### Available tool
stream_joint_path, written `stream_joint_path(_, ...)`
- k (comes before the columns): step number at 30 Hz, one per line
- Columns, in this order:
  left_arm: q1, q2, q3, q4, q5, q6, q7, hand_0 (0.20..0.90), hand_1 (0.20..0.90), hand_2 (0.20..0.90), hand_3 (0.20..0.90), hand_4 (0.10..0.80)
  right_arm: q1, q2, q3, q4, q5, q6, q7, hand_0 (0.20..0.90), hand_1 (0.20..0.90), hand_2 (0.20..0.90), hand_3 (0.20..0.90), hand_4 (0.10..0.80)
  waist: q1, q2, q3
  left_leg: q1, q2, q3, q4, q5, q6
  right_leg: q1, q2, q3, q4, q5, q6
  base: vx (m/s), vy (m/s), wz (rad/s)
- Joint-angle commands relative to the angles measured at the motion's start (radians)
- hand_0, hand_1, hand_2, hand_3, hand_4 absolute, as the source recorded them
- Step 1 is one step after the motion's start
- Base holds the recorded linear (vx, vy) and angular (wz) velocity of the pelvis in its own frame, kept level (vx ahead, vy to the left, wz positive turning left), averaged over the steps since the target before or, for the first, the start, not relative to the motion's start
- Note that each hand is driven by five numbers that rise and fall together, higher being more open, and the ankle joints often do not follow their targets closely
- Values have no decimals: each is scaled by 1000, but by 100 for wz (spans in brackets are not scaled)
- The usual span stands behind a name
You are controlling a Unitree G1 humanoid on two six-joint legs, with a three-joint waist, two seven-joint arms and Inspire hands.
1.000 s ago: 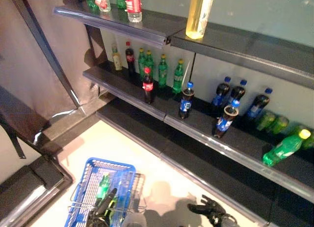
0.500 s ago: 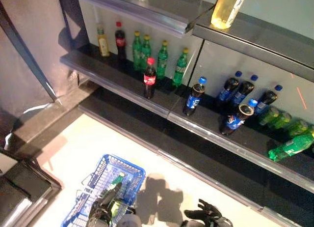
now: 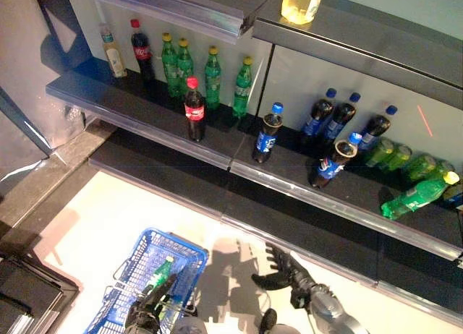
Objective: Pick up the drink and place into the basket.
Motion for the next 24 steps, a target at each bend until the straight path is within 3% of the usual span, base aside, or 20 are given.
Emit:
stream_joint_path(1, 12, 17, -45, -127, 30, -128, -63, 300, 300, 300, 200, 100, -79, -51, -47, -191, -17, -105, 35, 900, 900, 900, 900, 800, 10, 18, -47, -61, 21, -4, 81, -3, -7, -13, -28, -25, 74, -26, 27, 61, -131, 18)
stream_joint_path(4, 26, -2, -58, -124, 60, -127, -75, 300, 300, 300, 200, 100, -125, -109, -99, -290, -8, -159, 4, 900, 900, 900, 900, 800, 21, 27, -46, -59, 41, 2, 61, 19, -22, -2, -22, -52, 67, -32, 21, 52, -61, 9)
stream_joint_path(6, 40, -13, -70, -128, 93, -123, -78, 300, 300, 300, 200, 100, -169, -146, -174, -368, -1, -205, -105, 900, 900, 900, 900, 800, 26, 44, -49, -55, 55, 14, 37, 38, -31, 5, -18, -76, 65, -37, 17, 59, -26, 21)
stream_joint_path(9, 49, -16, -69, -131, 100, -119, -83, 300, 300, 300, 200, 100, -201, -157, -233, -413, 24, -223, -166, 900, 900, 900, 900, 800, 23, 55, -51, -51, 60, 28, 25, 47, -34, 7, -16, -87, 62, -38, 15, 36, 9, 28)
stream_joint_path(12, 46, -14, -65, -125, 101, -94, -91, 300, 300, 300, 200, 100, -259, -170, -318, -458, -23, -264, -340, 900, 900, 900, 900, 800, 11, 81, -60, -61, 52, 64, 26, 46, -33, -6, -22, -109, 70, -43, 12, 5, 49, 28)
stream_joint_path(21, 86, -19, -58, -83, 109, -102, -110, 300, 300, 300, 200, 100, -219, -164, -433, -495, -158, -228, -690, 900, 900, 900, 900, 800, -7, 117, -59, -42, 29, 63, 44, 16, -15, -15, -39, -101, 118, -67, 17, 29, 73, 15)
stream_joint_path(24, 92, -14, -51, -86, 110, -102, -111, 300, 300, 300, 200, 100, -188, -168, -455, -489, -181, -194, -747, 900, 900, 900, 900, 800, -8, 120, -59, -49, 22, 59, 67, 4, -7, -23, -44, -99, 134, -69, 17, 29, 31, -6)
